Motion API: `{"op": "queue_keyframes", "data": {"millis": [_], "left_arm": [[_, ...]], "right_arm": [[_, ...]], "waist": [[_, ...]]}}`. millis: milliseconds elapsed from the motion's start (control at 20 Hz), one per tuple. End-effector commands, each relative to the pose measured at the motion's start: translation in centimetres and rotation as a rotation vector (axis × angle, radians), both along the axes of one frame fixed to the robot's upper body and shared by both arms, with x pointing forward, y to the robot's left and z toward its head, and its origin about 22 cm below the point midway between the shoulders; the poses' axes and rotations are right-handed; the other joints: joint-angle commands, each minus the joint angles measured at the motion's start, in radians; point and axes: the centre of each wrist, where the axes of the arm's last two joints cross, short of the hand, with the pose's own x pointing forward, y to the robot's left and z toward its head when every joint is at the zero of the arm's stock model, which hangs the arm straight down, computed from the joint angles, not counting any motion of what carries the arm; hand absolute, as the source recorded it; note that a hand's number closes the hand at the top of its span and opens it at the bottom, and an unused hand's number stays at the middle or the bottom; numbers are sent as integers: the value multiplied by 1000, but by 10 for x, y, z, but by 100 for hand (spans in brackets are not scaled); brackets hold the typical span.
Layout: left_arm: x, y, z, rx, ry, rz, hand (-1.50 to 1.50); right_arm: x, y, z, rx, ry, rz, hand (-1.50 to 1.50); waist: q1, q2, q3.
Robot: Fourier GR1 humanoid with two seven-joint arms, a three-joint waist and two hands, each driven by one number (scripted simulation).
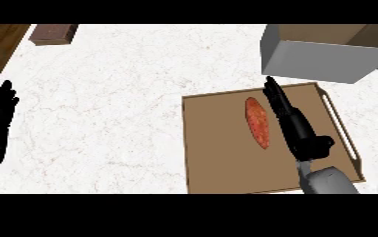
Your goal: Pick the sweet potato from the tray and place it in the cardboard box
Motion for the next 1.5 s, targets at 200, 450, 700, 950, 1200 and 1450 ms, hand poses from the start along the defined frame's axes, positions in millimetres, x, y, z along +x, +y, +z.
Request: {"op": "queue_keyframes", "data": {"millis": [200,450,700,950,1200,1450], "left_arm": [[28,-102,11,-68,-77,-464,0],[28,-125,8,-150,-50,-549,0],[24,-147,-2,-172,-26,-622,0],[30,-157,4,-161,-15,-618,0],[30,-164,1,-170,-14,-620,0],[30,-172,-5,-174,-21,-663,0]], "right_arm": [[-17,11,-23,-68,208,-241,-150],[-28,-62,-37,-705,39,-303,-150],[-39,-45,-24,-958,-121,-301,-150],[-40,-25,36,-1099,-96,-335,-150],[-68,13,89,-1135,77,-220,-150],[-84,40,138,-1135,233,-165,-150]], "waist": [[-38,-14,-46],[-62,-15,-57],[-28,-25,-53],[-33,-31,-53],[-23,-29,-51],[10,-17,-47]]}}
